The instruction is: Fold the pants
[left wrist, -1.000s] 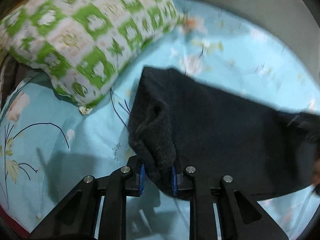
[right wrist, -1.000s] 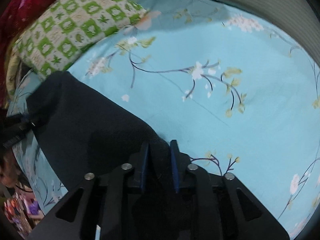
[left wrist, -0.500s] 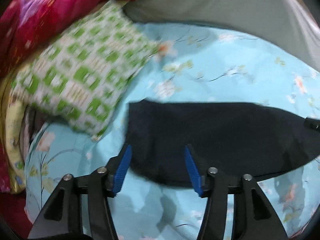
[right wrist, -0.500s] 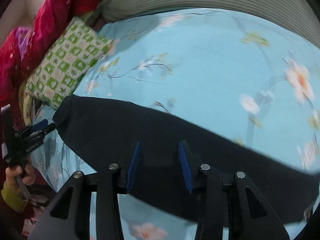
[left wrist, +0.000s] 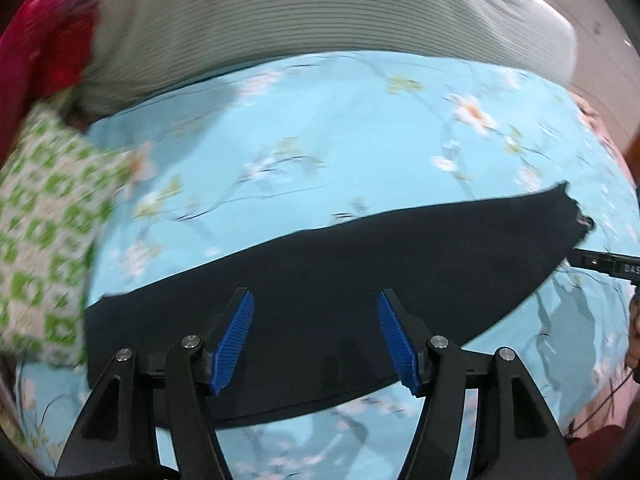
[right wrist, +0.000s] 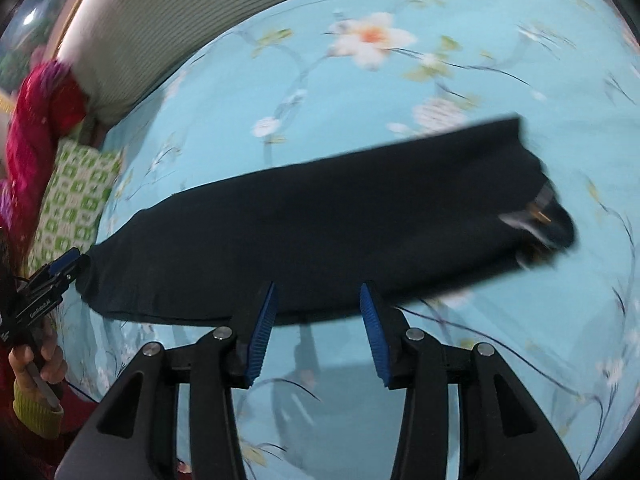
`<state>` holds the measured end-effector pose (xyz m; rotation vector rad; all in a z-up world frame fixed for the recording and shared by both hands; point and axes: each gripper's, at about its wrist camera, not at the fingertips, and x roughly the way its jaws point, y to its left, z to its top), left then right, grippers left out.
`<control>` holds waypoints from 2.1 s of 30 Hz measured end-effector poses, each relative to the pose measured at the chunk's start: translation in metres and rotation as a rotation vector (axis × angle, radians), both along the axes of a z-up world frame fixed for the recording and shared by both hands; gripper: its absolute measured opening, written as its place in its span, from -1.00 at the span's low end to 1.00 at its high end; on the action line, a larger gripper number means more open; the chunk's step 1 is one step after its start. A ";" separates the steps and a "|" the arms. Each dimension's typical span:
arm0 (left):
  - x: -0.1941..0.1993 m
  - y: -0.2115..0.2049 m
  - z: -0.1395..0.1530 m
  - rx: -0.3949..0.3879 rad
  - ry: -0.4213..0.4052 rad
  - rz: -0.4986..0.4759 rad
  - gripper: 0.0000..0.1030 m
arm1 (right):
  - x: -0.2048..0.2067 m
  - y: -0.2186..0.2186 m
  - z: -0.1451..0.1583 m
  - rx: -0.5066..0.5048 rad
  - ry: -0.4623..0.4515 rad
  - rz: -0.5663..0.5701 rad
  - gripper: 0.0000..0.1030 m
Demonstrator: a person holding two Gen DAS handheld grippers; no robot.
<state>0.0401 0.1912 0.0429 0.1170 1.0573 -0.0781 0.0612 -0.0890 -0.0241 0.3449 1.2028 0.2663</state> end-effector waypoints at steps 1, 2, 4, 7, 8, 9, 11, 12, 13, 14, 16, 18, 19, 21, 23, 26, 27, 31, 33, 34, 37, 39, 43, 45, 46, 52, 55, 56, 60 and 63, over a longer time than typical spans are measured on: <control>0.005 -0.013 -0.002 -0.003 0.011 -0.037 0.28 | -0.002 -0.006 -0.001 0.002 0.002 -0.019 -0.13; 0.008 -0.022 -0.003 -0.003 0.017 -0.061 0.28 | -0.005 -0.011 -0.002 0.006 0.004 -0.038 -0.13; 0.018 -0.043 -0.007 -0.006 0.034 -0.122 0.28 | -0.008 -0.022 -0.005 0.019 0.011 -0.072 -0.11; 0.026 -0.070 -0.008 -0.017 0.052 -0.184 0.30 | -0.014 -0.039 -0.008 0.025 0.012 -0.107 0.00; 0.032 -0.081 -0.010 -0.034 0.069 -0.214 0.30 | -0.015 -0.043 -0.010 0.027 0.012 -0.118 0.04; 0.035 -0.088 -0.011 -0.040 0.076 -0.227 0.30 | -0.016 -0.047 -0.011 0.030 0.013 -0.132 0.05; 0.043 -0.107 -0.013 -0.054 0.101 -0.268 0.31 | -0.017 -0.055 -0.014 0.036 0.017 -0.154 0.05; 0.048 -0.118 -0.016 -0.053 0.116 -0.293 0.31 | -0.017 -0.059 -0.016 0.042 0.019 -0.167 0.06; 0.053 -0.129 -0.019 -0.047 0.126 -0.316 0.31 | -0.017 -0.063 -0.017 0.047 0.021 -0.179 0.06; 0.056 -0.135 -0.020 -0.045 0.134 -0.334 0.32 | -0.017 -0.067 -0.018 0.050 0.023 -0.189 0.06; 0.067 -0.158 -0.027 -0.035 0.162 -0.393 0.32 | -0.015 -0.076 -0.022 0.060 0.032 -0.217 0.06; 0.075 -0.175 -0.032 -0.025 0.180 -0.438 0.32 | -0.012 -0.084 -0.025 0.073 0.039 -0.238 0.06; 0.082 -0.189 -0.036 -0.016 0.194 -0.478 0.32 | -0.010 -0.087 -0.026 0.078 0.040 -0.246 0.06; 0.091 -0.210 -0.043 0.001 0.209 -0.530 0.32 | -0.007 -0.093 -0.027 0.087 0.040 -0.262 0.07; 0.101 -0.231 -0.050 0.023 0.224 -0.580 0.32 | -0.003 -0.100 -0.029 0.097 0.041 -0.274 0.07; 0.116 -0.258 -0.060 0.037 0.252 -0.646 0.32 | 0.002 -0.106 -0.031 0.112 0.042 -0.289 0.07; 0.122 -0.268 -0.064 0.042 0.266 -0.672 0.32 | 0.004 -0.108 -0.031 0.117 0.042 -0.293 0.07; 0.141 -0.301 -0.077 0.048 0.316 -0.756 0.32 | 0.008 -0.116 -0.033 0.142 0.048 -0.318 0.07; 0.150 -0.314 -0.082 0.036 0.343 -0.793 0.32 | 0.009 -0.120 -0.035 0.165 0.050 -0.337 0.07; 0.154 -0.322 -0.085 0.027 0.357 -0.811 0.32 | 0.009 -0.122 -0.036 0.177 0.051 -0.345 0.07; 0.168 -0.339 -0.095 0.004 0.403 -0.838 0.31 | 0.013 -0.126 -0.041 0.199 0.044 -0.355 0.07; 0.175 -0.346 -0.101 -0.010 0.436 -0.850 0.26 | 0.014 -0.127 -0.043 0.204 0.031 -0.352 0.03; 0.182 -0.362 -0.116 -0.051 0.509 -0.887 0.05 | 0.017 -0.129 -0.045 0.156 0.025 -0.328 -0.56; 0.180 -0.370 -0.120 -0.060 0.514 -0.922 -0.10 | 0.017 -0.131 -0.046 0.164 0.023 -0.313 -0.67; 0.178 -0.375 -0.121 -0.063 0.513 -0.932 -0.28 | 0.017 -0.131 -0.045 0.158 0.019 -0.302 -0.68; 0.170 -0.373 -0.107 -0.084 0.443 -0.968 -0.80 | 0.019 -0.123 -0.033 0.093 -0.028 -0.223 -0.75; 0.170 -0.354 -0.086 -0.132 0.404 -0.936 -0.81 | 0.021 -0.119 -0.022 0.083 -0.057 -0.192 -0.75; 0.171 -0.346 -0.080 -0.142 0.394 -0.930 -0.81 | 0.021 -0.117 -0.017 0.085 -0.072 -0.179 -0.75; 0.168 -0.322 -0.057 -0.179 0.340 -0.893 -0.81 | 0.022 -0.109 0.000 0.098 -0.110 -0.139 -0.76; 0.159 -0.304 -0.043 -0.189 0.305 -0.866 -0.81 | 0.021 -0.097 0.013 0.117 -0.133 -0.088 -0.76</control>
